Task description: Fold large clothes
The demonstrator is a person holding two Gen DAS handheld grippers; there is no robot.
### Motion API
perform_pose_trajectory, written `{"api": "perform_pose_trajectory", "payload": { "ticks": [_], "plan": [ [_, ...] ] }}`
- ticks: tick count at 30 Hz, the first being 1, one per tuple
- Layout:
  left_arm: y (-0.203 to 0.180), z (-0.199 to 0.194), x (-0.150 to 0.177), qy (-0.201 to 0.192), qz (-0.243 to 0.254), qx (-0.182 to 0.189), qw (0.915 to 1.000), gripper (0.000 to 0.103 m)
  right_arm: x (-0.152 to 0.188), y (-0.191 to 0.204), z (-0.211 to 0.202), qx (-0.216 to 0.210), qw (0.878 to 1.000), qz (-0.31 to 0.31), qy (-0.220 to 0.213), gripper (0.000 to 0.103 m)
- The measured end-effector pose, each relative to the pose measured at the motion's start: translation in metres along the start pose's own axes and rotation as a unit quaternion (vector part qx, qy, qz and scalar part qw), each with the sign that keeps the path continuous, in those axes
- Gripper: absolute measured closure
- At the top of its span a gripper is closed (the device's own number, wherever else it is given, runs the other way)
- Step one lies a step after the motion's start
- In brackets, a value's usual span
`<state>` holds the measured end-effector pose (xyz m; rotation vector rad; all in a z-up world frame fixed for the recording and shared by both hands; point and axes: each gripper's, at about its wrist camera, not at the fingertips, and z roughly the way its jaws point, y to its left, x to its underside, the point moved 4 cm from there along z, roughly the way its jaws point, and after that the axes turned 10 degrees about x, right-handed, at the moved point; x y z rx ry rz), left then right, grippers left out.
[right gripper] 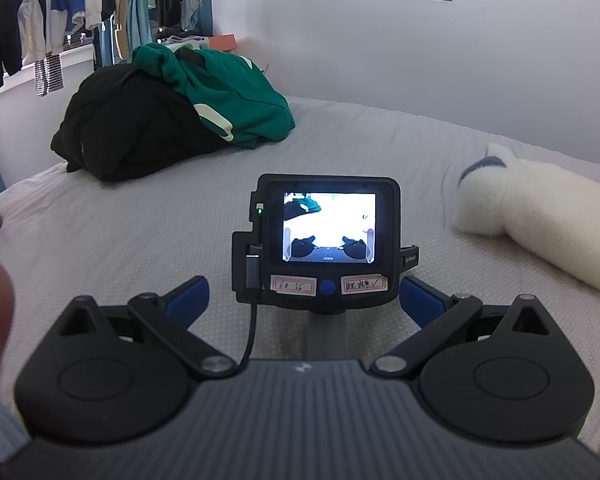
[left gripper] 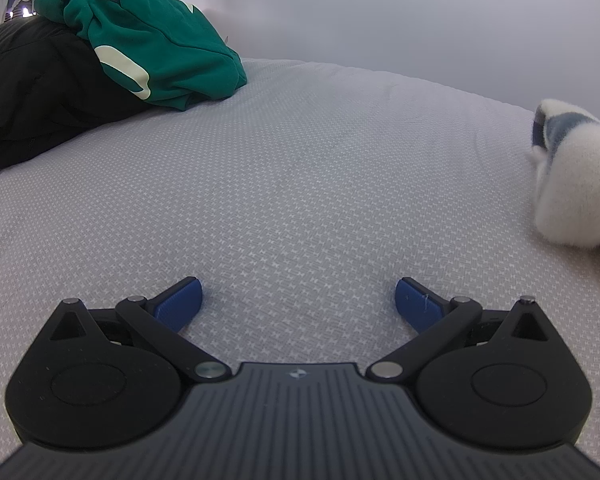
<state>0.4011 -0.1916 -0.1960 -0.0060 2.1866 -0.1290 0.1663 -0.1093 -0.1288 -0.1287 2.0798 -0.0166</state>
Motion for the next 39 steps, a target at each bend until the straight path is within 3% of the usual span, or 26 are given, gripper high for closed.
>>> {"api": "perform_pose_trajectory", "payload": {
  "ticks": [16, 24, 39],
  "plan": [
    [0.0, 0.0, 0.0, 0.0, 0.0, 0.0, 1.0, 0.0, 0.001, 0.001, -0.001, 0.003, 1.0, -0.009, -0.001, 0.0],
    [0.0, 0.0, 0.0, 0.0, 0.0, 0.0, 1.0, 0.0, 0.004, 0.003, -0.004, 0.032, 0.999, -0.022, -0.01, 0.0],
    [0.001, 0.0, 0.0, 0.0, 0.0, 0.0, 1.0, 0.0, 0.001, -0.017, -0.007, 0.015, 1.0, 0.004, 0.004, 0.0]
  ]
}}
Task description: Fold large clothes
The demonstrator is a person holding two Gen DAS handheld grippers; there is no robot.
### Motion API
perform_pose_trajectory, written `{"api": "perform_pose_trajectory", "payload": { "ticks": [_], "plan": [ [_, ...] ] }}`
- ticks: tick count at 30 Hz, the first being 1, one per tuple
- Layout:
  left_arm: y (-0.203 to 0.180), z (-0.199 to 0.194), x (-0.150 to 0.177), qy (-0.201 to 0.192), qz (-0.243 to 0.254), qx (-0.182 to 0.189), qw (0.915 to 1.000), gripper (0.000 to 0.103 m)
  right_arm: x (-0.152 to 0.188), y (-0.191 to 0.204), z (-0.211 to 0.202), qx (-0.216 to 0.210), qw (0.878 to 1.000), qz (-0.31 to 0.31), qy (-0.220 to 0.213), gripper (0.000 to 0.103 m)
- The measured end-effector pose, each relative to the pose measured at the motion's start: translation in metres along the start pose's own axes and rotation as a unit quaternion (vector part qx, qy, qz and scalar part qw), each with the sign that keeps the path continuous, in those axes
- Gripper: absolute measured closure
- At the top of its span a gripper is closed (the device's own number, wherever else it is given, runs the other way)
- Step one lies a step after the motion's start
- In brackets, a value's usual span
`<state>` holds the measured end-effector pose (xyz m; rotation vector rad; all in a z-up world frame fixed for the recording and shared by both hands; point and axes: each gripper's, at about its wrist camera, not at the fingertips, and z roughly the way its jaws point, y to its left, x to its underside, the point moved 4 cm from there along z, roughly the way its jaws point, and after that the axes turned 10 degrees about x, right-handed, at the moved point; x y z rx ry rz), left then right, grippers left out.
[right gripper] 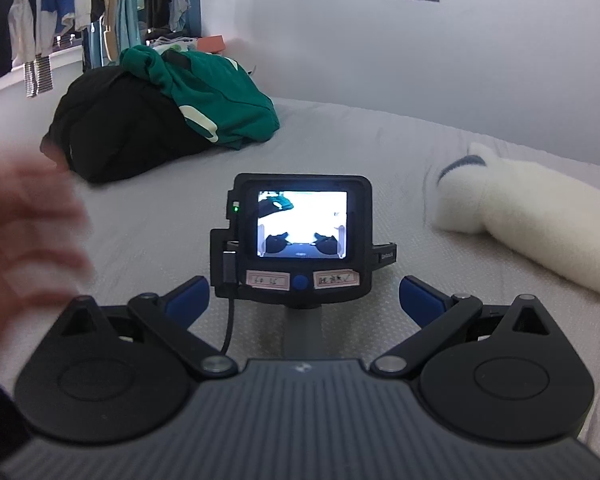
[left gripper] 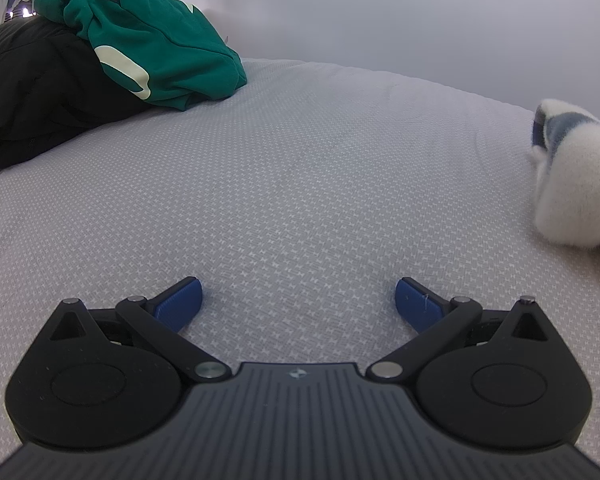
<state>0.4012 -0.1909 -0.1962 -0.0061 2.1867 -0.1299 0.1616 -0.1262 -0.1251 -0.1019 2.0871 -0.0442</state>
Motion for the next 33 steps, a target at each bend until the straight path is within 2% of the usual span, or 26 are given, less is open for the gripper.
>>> {"api": "perform_pose_trajectory", "payload": {
  "ticks": [14, 26, 30, 33],
  "plan": [
    [-0.001, 0.0, -0.001, 0.0, -0.001, 0.001, 1.0, 0.0, -0.003, -0.01, -0.008, -0.025, 1.0, -0.002, -0.004, 0.0],
    [-0.001, 0.0, 0.0, -0.005, 0.0, 0.001, 1.0, 0.0, -0.001, -0.017, 0.0, -0.025, 1.0, 0.006, 0.01, 0.0],
    [0.008, -0.003, 0.001, -0.011, -0.021, 0.021, 0.9995, 0.0, -0.001, -0.021, 0.007, -0.033, 0.999, 0.016, 0.024, 0.0],
    [0.011, -0.007, 0.0, -0.011, -0.02, 0.032, 0.9992, 0.0, 0.0, -0.021, 0.011, -0.048, 0.998, 0.026, 0.031, 0.0]
  ]
}}
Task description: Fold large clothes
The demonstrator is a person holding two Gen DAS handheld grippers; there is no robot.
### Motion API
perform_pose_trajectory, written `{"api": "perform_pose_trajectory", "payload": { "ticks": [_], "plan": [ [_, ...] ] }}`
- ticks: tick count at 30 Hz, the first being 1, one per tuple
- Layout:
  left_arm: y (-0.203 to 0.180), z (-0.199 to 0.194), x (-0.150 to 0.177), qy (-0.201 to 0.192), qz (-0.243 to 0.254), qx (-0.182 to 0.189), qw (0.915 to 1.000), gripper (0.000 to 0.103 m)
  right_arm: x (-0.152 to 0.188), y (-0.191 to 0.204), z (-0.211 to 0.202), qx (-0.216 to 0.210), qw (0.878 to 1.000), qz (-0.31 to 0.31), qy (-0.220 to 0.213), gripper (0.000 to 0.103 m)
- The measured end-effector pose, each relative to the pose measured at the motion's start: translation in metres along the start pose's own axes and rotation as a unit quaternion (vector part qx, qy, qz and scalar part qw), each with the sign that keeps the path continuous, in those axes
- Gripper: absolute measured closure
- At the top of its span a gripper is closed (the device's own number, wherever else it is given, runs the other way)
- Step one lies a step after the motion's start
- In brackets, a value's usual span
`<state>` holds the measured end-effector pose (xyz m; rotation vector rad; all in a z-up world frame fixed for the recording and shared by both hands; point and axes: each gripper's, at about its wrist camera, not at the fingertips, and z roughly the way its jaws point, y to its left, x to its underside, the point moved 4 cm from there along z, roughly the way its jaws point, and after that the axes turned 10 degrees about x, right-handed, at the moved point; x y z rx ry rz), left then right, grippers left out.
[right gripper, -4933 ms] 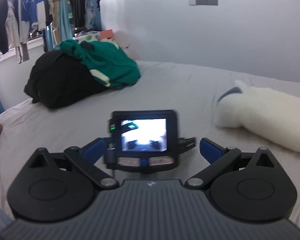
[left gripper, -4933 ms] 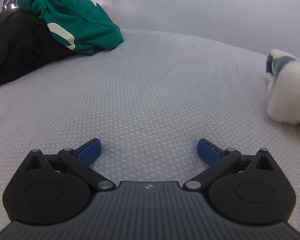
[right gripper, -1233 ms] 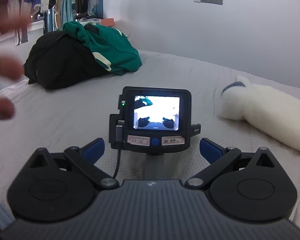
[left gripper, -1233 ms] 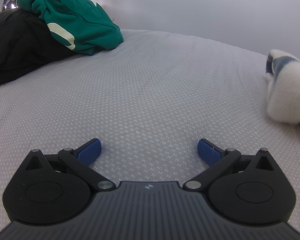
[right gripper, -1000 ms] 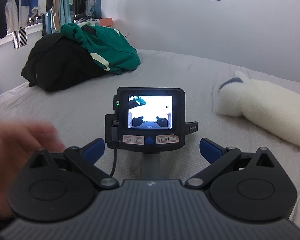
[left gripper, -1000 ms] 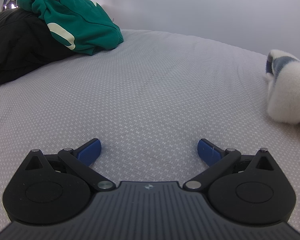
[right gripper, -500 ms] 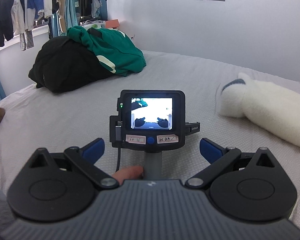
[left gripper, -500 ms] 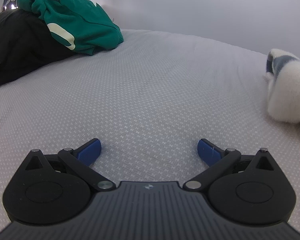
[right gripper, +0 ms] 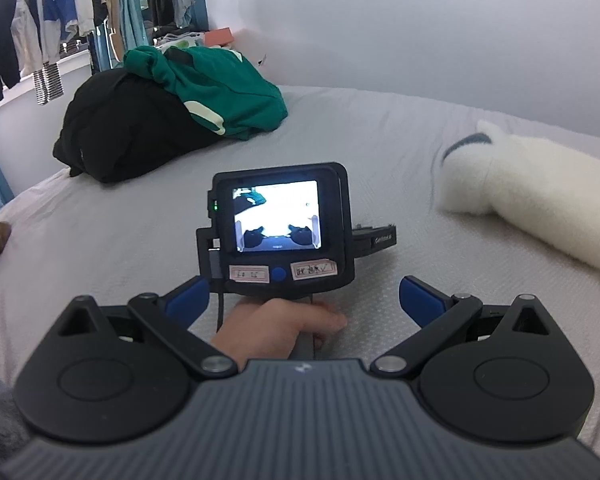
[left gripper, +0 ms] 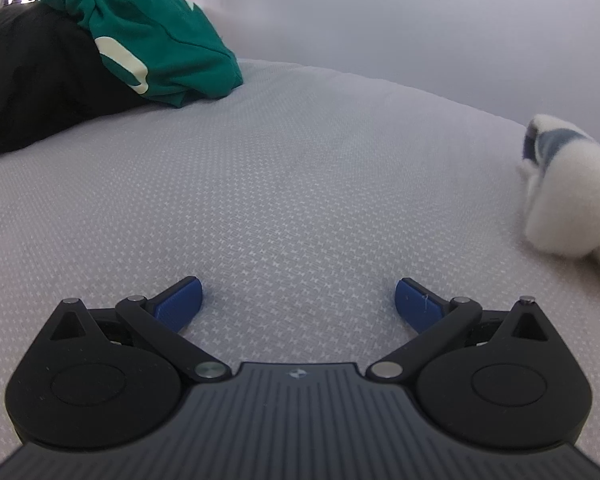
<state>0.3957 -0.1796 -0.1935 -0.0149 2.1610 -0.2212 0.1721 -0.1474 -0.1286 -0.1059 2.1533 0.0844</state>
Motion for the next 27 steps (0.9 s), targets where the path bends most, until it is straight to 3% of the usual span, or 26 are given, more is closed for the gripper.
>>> {"api": "perform_pose_trajectory", "payload": {
  "ticks": [6, 10, 14, 21, 27],
  "plan": [
    [0.002, -0.006, -0.003, 0.012, 0.008, 0.009, 0.9998, 0.0, -0.001, -0.002, -0.003, 0.008, 1.0, -0.001, -0.018, 0.0],
    [0.001, -0.022, -0.009, 0.003, 0.028, -0.011, 0.9995, 0.0, -0.007, -0.009, -0.008, 0.026, 0.999, -0.006, -0.037, 0.0],
    [0.003, -0.047, -0.025, 0.029, 0.035, -0.018, 0.9988, 0.0, -0.019, -0.024, -0.025, 0.046, 0.997, 0.004, -0.064, 0.0],
    [-0.003, -0.137, -0.07, -0.003, 0.074, 0.006, 0.9973, 0.0, -0.048, -0.068, -0.078, 0.096, 0.986, 0.038, -0.131, 0.0],
    [-0.028, -0.234, -0.093, -0.038, 0.09, 0.047, 0.9941, 0.0, -0.064, -0.104, -0.127, 0.135, 0.977, 0.059, -0.152, 0.0]
  ]
}}
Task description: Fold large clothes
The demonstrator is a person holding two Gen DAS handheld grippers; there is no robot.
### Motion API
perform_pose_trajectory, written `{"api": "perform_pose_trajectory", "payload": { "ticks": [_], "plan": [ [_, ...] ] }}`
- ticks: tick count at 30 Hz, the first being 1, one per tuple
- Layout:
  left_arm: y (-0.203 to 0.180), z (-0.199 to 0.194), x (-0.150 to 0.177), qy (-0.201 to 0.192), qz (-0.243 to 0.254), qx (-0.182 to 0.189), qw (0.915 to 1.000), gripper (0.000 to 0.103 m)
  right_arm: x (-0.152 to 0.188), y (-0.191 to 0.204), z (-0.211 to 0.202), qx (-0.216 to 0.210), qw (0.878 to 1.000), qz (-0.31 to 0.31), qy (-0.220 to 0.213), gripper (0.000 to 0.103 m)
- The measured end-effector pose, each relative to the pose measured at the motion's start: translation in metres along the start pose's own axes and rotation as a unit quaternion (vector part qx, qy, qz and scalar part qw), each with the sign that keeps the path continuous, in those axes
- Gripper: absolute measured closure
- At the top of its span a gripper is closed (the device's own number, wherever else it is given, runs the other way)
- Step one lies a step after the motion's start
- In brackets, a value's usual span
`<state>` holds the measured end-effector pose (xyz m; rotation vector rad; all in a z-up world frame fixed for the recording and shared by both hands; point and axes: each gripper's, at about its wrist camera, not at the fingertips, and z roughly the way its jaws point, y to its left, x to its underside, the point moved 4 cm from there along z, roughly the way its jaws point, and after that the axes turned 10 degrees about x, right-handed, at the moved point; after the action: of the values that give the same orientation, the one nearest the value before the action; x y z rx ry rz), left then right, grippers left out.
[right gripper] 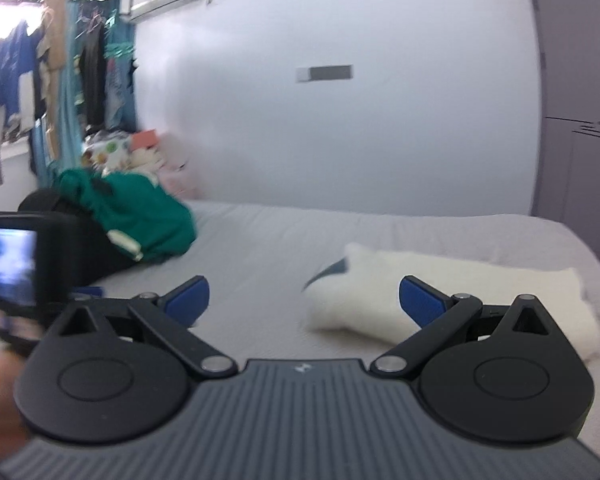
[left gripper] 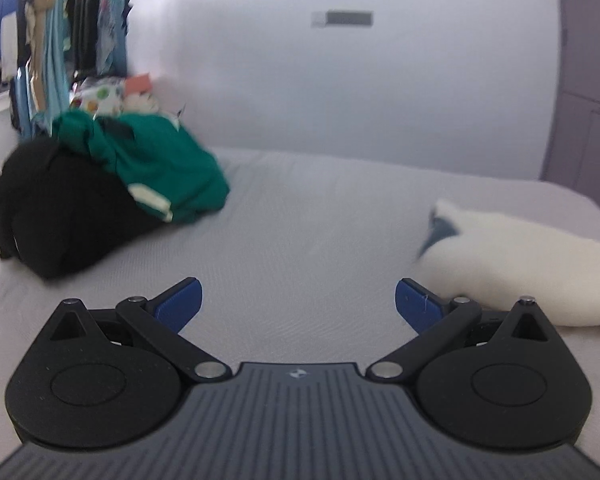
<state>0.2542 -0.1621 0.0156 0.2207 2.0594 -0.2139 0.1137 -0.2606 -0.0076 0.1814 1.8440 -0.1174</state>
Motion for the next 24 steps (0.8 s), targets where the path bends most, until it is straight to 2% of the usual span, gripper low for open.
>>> {"api": "perform_pose_trajectory", "payload": {
  "ticks": [3, 8, 11, 15, 24],
  "plan": [
    [-0.021, -0.037, -0.007, -0.006, 0.017, 0.008, 0.9998, 0.0, -0.009, -0.023, -0.015, 0.028, 1.0, 0.012, -0.001, 0.0],
    [-0.056, -0.088, -0.01, -0.014, 0.02, 0.06, 0.9979, 0.0, -0.008, -0.055, -0.036, 0.074, 0.997, 0.017, 0.011, 0.0],
    [-0.079, -0.114, -0.007, -0.025, 0.03, 0.077, 0.9963, 0.0, -0.001, -0.068, -0.048, 0.092, 0.995, 0.02, 0.022, 0.0],
    [-0.101, -0.134, -0.002, -0.029, 0.044, 0.09, 0.9945, 0.0, 0.012, -0.078, -0.057, 0.119, 0.992, -0.004, 0.037, 0.0],
    [-0.127, -0.166, 0.029, -0.023, 0.044, 0.106, 0.9932, 0.0, 0.041, -0.111, -0.079, 0.156, 0.986, 0.011, 0.065, 0.0]
  ]
}}
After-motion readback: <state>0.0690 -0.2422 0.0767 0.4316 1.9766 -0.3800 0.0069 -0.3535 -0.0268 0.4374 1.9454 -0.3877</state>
